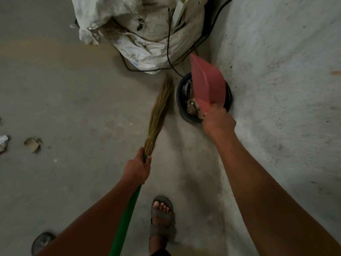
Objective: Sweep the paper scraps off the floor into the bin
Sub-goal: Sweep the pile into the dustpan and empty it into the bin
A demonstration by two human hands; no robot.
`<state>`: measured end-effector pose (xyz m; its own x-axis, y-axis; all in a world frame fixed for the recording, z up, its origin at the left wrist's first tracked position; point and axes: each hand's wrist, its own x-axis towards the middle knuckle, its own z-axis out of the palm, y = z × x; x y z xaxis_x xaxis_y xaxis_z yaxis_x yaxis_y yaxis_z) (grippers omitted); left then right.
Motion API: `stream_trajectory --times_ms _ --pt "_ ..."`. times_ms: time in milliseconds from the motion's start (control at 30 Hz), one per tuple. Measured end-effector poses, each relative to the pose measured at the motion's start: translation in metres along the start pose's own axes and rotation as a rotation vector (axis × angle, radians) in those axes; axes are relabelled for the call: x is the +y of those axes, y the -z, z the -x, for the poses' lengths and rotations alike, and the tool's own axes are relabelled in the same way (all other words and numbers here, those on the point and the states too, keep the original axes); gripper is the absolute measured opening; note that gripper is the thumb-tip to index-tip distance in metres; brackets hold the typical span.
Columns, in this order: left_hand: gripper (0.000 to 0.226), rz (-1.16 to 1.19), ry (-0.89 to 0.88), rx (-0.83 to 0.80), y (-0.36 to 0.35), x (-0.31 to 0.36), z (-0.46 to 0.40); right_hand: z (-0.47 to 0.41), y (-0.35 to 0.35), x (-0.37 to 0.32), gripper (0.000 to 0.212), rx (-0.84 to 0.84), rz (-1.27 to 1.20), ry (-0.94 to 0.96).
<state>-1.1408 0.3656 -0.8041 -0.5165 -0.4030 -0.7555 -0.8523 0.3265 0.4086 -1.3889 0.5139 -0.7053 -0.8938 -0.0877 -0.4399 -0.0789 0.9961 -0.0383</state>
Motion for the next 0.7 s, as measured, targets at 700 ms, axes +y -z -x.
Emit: stream_trajectory --times_ms 700 --pt "0.066 -0.028 -0.041 0.026 0.014 -0.009 -0.011 -0.012 -0.008 -0.004 0.035 -0.059 0.113 0.028"
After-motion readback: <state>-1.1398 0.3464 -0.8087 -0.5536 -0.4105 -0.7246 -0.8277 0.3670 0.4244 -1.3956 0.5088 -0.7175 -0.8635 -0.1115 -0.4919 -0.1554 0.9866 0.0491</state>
